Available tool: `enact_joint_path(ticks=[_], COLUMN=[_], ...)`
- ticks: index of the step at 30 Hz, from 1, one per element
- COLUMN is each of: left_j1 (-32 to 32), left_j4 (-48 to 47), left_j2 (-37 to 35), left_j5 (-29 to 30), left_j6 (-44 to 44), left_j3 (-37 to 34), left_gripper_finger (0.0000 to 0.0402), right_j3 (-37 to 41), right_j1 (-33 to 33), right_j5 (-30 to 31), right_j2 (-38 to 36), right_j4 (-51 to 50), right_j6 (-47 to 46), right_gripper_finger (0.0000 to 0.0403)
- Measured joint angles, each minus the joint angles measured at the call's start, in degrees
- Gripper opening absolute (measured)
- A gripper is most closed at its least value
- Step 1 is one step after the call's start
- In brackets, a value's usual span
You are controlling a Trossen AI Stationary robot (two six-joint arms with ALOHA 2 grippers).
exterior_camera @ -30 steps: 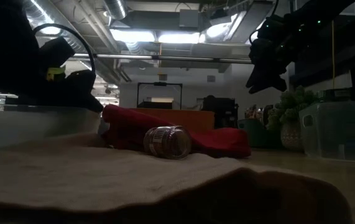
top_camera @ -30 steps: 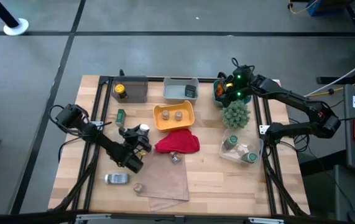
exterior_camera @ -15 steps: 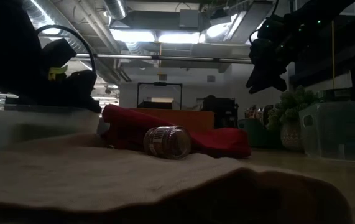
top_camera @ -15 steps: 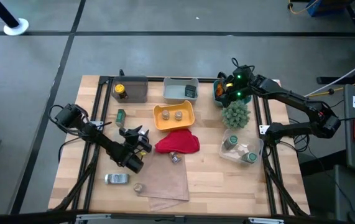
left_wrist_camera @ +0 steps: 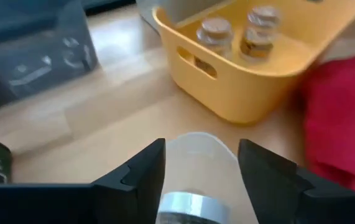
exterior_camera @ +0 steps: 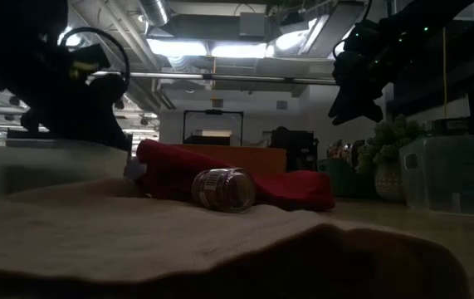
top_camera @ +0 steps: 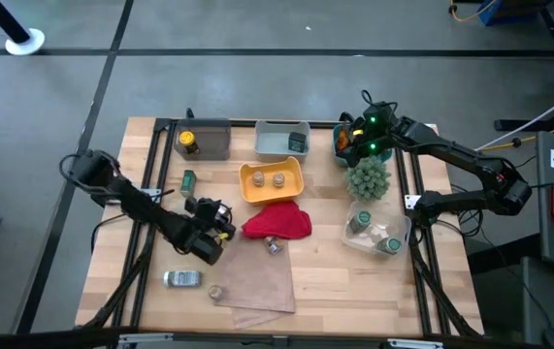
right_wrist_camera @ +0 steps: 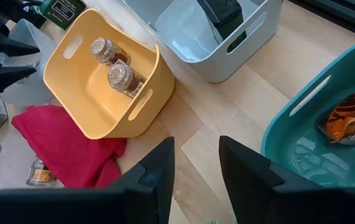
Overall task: Sort spices by type
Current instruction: Put the white seasoning bottle into the left transparent bin
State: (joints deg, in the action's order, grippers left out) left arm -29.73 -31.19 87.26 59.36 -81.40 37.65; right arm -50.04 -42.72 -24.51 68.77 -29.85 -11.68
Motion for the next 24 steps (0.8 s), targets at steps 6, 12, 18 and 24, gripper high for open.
enact_joint_path(ticks=[6,12,18,24], left_j1=[1.0,3.1,6.9,12.9], left_j4=[-0.1,-0.6,-4.5,-4.7], left_j2=[-9.2,-19.2,-26.0,-26.4], left_j5=[-8.1,-13.6,-26.7,-38.4], left_j6=[10.5,19.0,25.2,30.4], left_j3=[0.0,0.0,0.0,0.0], left_gripper_finger=[0.0202,0.0203,0.0203,0.0203], right_j3=[0.0,0.0,0.0,0.0], right_j1=[0.0,0.0,0.0,0.0], right_j5=[0.0,0.0,-0.1,-0.1], right_j2=[0.0,0.0,0.0,0.0], right_j4=[0.0,-0.1,-0.2,-0.2], right_j6=[0.0,0.0,0.0,0.0], right_gripper_finger=[0.0127,0.0127,0.0127,0.0127])
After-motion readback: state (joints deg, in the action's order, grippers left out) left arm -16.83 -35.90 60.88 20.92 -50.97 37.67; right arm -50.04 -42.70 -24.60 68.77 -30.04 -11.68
